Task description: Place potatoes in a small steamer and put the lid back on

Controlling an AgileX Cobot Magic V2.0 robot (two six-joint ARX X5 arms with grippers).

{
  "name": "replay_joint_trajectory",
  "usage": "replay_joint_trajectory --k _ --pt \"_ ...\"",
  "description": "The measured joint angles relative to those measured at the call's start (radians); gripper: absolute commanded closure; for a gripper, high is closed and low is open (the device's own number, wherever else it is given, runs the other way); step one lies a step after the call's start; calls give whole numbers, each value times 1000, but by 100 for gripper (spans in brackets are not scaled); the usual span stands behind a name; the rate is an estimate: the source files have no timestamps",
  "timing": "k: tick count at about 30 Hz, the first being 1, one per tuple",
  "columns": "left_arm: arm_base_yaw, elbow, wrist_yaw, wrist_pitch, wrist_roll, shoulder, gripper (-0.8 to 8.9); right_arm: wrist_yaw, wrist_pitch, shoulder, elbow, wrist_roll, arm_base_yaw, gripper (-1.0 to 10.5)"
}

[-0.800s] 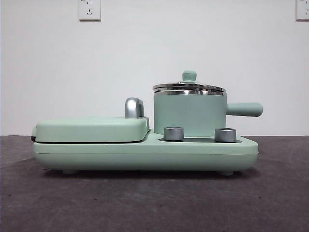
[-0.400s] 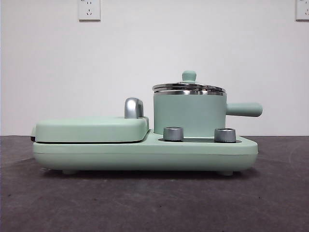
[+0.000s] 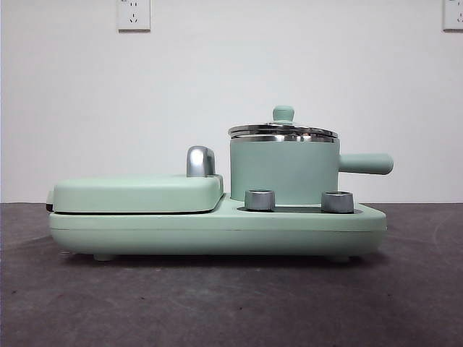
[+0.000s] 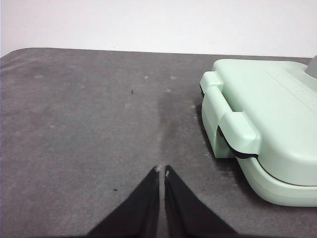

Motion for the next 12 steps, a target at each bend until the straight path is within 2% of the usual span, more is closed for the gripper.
replay_joint_trajectory --k 3,6,12 --pt "0 0 0 0 0 0 799 0 166 -78 -153 -108 -65 929" --pt "0 0 0 0 0 0 799 -10 179 -101 -282 -199 -87 929" --pt "0 0 0 0 0 0 799 -56 179 -122 -442 -250 -78 929"
